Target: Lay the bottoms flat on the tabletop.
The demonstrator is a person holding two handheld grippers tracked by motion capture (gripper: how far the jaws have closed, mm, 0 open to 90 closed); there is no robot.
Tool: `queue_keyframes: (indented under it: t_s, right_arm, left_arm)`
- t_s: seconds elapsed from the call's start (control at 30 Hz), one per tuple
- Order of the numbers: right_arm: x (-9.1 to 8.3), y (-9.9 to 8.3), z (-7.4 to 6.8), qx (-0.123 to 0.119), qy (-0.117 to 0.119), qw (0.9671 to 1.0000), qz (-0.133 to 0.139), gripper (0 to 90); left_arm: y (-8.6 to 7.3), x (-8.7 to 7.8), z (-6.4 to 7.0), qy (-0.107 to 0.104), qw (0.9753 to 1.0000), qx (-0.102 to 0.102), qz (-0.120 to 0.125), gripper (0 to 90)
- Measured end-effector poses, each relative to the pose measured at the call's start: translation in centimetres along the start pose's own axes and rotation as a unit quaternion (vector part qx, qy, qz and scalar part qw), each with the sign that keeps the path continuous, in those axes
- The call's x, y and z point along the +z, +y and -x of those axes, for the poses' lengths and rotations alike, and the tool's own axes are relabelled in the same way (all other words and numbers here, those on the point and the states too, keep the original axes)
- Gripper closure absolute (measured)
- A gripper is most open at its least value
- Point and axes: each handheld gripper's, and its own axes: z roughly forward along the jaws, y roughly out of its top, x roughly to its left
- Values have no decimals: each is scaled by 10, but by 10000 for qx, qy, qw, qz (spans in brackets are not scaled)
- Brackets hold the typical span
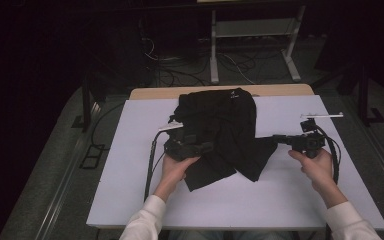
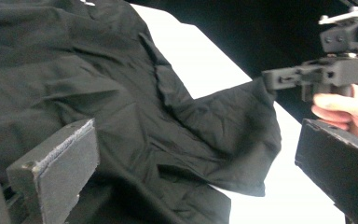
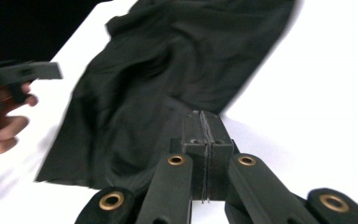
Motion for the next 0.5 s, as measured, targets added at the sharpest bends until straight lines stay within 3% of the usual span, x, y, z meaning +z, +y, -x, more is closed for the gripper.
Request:
queue_keyframes:
  t_s: [0.23,0.33,0.4,0.5]
  right_arm:
    - [-4,-4,35,491,-153,9986,99,886]
    - [0,-6,42,567,-181,9982,47,885]
    - [2,-7,44,604,-156,9981,5,885]
    - [5,-7,45,600,-129,9981,-31,885]
  left_arm:
    - [3,23,14,-214,9991,240,-264,5]
    - [1,37,22,-393,9971,436,-477,85]
    - [-1,48,29,-519,9942,629,-701,104]
    - [-6,69,41,-681,9860,1057,-1097,149]
